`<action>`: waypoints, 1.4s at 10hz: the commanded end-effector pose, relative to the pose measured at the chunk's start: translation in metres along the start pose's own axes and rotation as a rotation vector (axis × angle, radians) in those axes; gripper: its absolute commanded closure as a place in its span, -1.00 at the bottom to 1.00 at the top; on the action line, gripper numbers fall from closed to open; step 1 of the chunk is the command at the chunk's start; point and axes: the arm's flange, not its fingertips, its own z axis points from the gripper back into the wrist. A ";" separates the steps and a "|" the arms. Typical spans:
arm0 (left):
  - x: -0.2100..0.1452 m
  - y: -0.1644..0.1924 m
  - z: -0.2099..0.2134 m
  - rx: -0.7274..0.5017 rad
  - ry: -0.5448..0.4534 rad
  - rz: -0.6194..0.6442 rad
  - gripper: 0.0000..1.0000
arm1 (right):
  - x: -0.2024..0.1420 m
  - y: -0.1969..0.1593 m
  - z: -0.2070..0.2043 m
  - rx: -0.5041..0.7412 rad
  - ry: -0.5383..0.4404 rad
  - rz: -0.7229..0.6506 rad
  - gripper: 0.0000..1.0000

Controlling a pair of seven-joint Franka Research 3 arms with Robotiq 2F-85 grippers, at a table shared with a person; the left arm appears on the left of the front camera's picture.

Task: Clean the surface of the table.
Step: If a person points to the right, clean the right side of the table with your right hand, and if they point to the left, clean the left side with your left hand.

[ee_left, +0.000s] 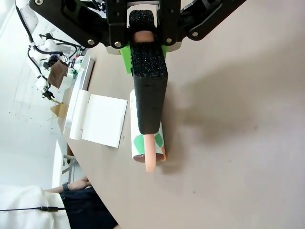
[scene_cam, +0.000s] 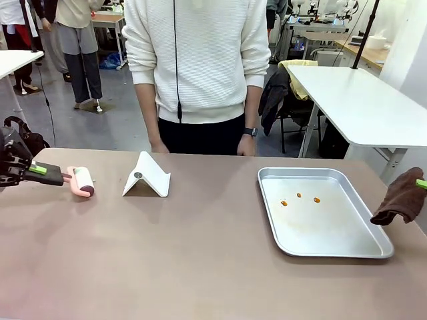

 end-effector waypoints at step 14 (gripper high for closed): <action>-0.087 -0.010 0.115 -0.541 0.222 -0.262 0.56 | -0.003 0.006 0.002 -0.004 0.011 0.010 1.00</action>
